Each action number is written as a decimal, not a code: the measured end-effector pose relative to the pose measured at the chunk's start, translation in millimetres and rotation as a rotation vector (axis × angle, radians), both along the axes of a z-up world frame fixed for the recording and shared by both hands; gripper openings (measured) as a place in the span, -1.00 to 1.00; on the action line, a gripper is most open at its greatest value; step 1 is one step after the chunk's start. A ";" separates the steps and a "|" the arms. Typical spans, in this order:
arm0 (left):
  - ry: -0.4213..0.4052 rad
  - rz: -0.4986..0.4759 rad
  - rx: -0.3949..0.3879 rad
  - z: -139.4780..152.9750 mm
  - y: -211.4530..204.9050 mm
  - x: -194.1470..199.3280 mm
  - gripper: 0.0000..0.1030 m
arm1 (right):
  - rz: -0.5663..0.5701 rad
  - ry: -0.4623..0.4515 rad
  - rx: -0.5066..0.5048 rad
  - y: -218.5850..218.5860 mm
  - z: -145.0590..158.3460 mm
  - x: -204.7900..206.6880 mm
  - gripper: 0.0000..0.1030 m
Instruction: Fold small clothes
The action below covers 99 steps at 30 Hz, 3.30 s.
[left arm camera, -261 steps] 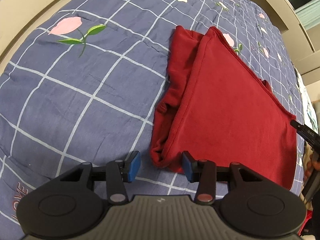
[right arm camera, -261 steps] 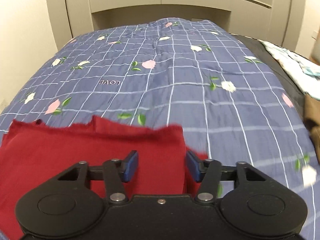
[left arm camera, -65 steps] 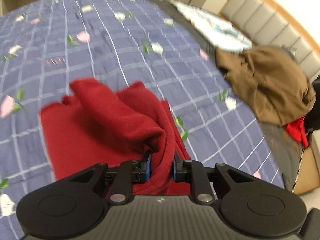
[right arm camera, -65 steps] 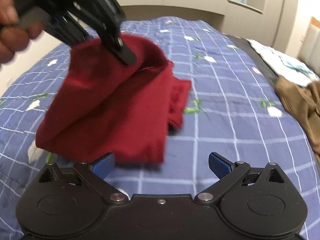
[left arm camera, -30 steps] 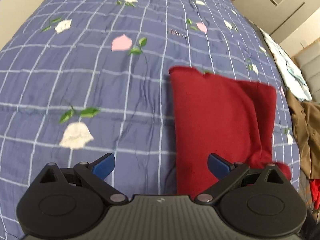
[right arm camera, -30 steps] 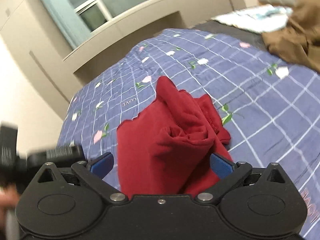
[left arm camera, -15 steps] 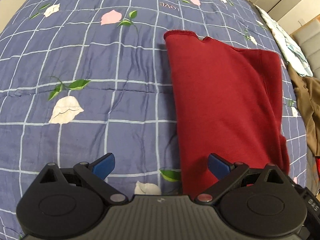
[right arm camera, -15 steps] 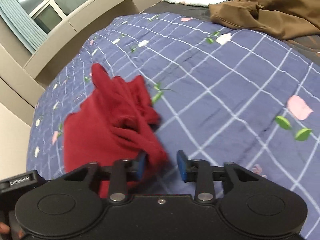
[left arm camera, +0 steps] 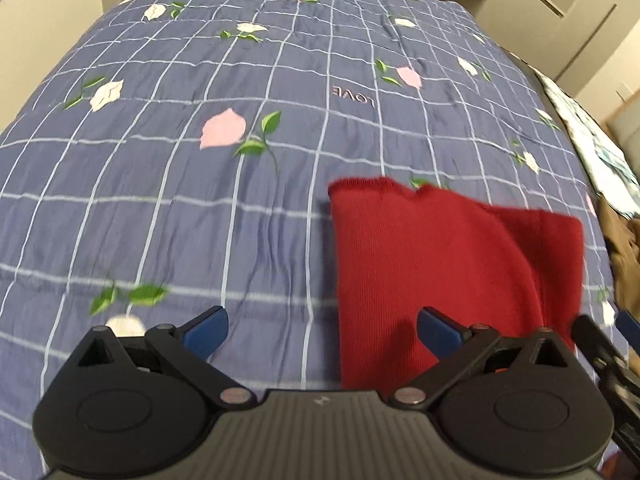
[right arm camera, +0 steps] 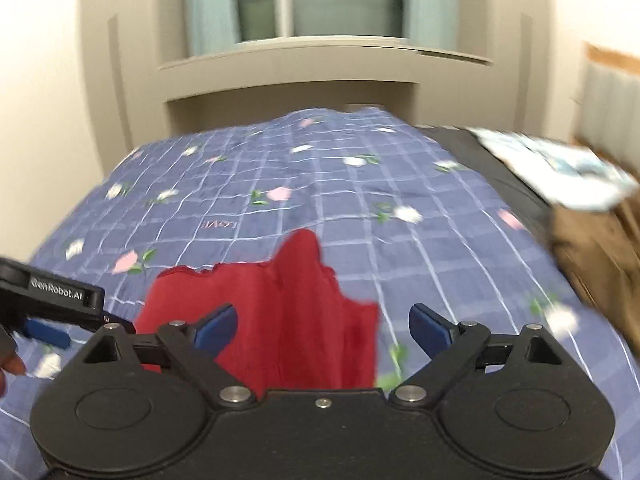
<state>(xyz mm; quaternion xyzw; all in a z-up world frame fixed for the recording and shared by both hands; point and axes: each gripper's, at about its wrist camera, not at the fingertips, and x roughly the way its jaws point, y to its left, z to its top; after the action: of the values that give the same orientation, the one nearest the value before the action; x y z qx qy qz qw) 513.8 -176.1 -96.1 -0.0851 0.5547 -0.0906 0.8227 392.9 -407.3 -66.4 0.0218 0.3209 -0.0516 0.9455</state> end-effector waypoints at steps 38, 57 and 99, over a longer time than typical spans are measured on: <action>0.071 -0.124 0.035 -22.0 -16.2 -62.3 0.99 | -0.145 0.174 0.070 -22.6 -51.9 -47.1 0.90; 0.117 -0.127 0.026 -26.3 -6.2 -71.0 0.99 | -0.183 0.191 0.106 -17.9 -49.3 -71.0 0.99; -0.046 -0.101 -0.188 53.6 40.9 -2.8 -0.52 | -0.053 0.092 0.456 8.5 1.0 4.2 -0.39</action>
<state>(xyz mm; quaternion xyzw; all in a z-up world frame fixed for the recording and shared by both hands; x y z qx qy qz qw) 511.0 -135.2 -42.5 -0.1315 0.5283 -0.1856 0.8180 397.1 -398.8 -65.4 0.2410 0.3662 -0.0036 0.8988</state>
